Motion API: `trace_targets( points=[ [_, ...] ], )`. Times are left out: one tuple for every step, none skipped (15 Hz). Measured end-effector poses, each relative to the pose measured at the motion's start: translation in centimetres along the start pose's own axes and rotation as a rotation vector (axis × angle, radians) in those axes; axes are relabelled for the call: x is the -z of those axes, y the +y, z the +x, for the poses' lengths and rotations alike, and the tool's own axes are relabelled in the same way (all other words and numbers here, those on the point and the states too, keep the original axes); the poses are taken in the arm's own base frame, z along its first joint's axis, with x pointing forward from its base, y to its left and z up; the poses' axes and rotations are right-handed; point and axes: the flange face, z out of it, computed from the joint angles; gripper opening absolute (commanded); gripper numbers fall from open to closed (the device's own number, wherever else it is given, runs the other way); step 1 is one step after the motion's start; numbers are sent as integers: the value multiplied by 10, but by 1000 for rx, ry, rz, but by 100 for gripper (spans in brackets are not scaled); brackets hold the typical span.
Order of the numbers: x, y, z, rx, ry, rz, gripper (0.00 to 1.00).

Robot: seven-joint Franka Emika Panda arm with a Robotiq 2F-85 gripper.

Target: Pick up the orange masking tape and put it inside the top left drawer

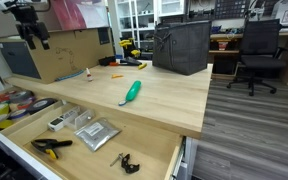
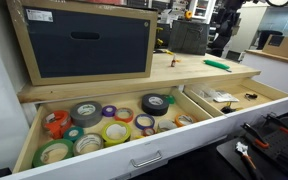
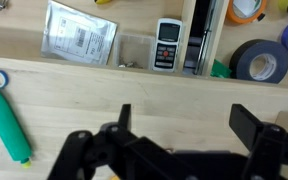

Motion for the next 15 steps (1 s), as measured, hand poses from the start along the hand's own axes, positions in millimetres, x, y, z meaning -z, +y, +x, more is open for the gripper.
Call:
trace_targets(
  points=[
    [9,5,7,-21,-1,4,100],
    [18,9,14,-36,-2,10,100],
    [26,12,20,-52,-4,20,100],
    [35,13,25,-63,-6,31,100],
    [42,13,30,-70,-8,45,100],
    [48,12,35,-79,-11,59,100],
    [54,11,39,-91,-17,77,100],
    [59,10,42,-99,-23,96,100],
    [64,9,46,-110,-32,116,100],
    [67,8,49,-119,-42,135,100],
    [70,7,52,-121,-53,155,100],
    [72,6,55,-122,-64,174,100],
    [73,4,58,-122,-77,193,100],
    [73,4,59,-121,-80,196,100],
    [72,4,60,-121,-83,195,100]
  ],
)
